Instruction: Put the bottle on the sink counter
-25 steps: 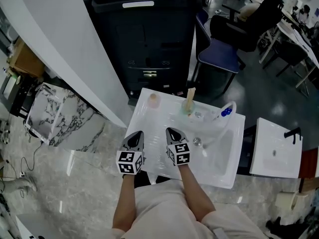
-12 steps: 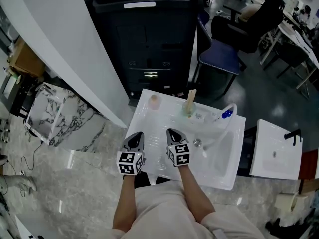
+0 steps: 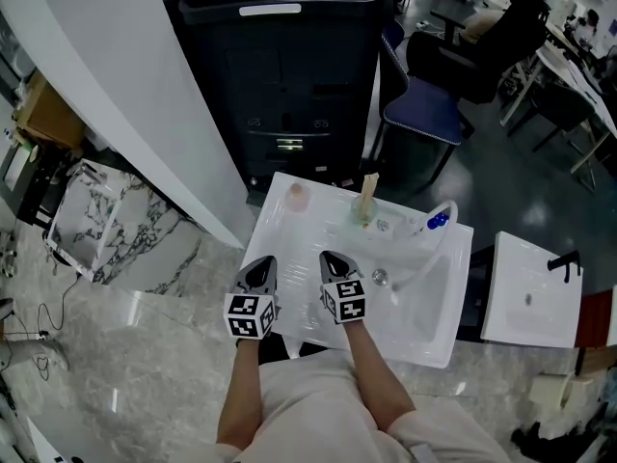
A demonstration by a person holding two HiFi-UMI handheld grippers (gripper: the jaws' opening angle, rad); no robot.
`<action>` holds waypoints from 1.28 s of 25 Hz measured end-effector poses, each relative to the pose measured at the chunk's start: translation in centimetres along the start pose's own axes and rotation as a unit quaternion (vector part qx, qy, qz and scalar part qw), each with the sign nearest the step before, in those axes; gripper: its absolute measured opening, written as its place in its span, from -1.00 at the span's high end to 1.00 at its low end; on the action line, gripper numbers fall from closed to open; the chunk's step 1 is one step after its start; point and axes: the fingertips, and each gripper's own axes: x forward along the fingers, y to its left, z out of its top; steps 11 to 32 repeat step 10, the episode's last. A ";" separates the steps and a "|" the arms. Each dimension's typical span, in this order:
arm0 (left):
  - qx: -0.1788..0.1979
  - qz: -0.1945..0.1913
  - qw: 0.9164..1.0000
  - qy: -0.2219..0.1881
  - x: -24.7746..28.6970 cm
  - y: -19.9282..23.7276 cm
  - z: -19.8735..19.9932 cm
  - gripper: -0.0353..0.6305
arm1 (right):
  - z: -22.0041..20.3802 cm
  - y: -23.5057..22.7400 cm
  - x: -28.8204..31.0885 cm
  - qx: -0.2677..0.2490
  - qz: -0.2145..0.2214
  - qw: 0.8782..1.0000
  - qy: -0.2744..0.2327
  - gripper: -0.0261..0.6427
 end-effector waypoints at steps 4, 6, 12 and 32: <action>-0.001 -0.001 1.000 0.002 0.1 0.0 0.0 0.88 | 0.0 0.0 0.0 0.000 0.000 1.000 0.001 0.91; -0.001 -0.002 1.000 0.002 0.1 0.0 -0.1 0.88 | 0.0 0.0 0.0 0.000 0.001 1.000 0.002 0.91; 0.000 -0.002 1.000 0.003 0.1 -0.2 -0.3 0.88 | -0.1 0.0 -0.1 0.000 0.003 1.000 0.001 0.91; 0.000 -0.002 1.000 0.003 0.1 -0.2 -0.3 0.88 | -0.1 0.0 -0.1 0.000 0.003 1.000 0.001 0.91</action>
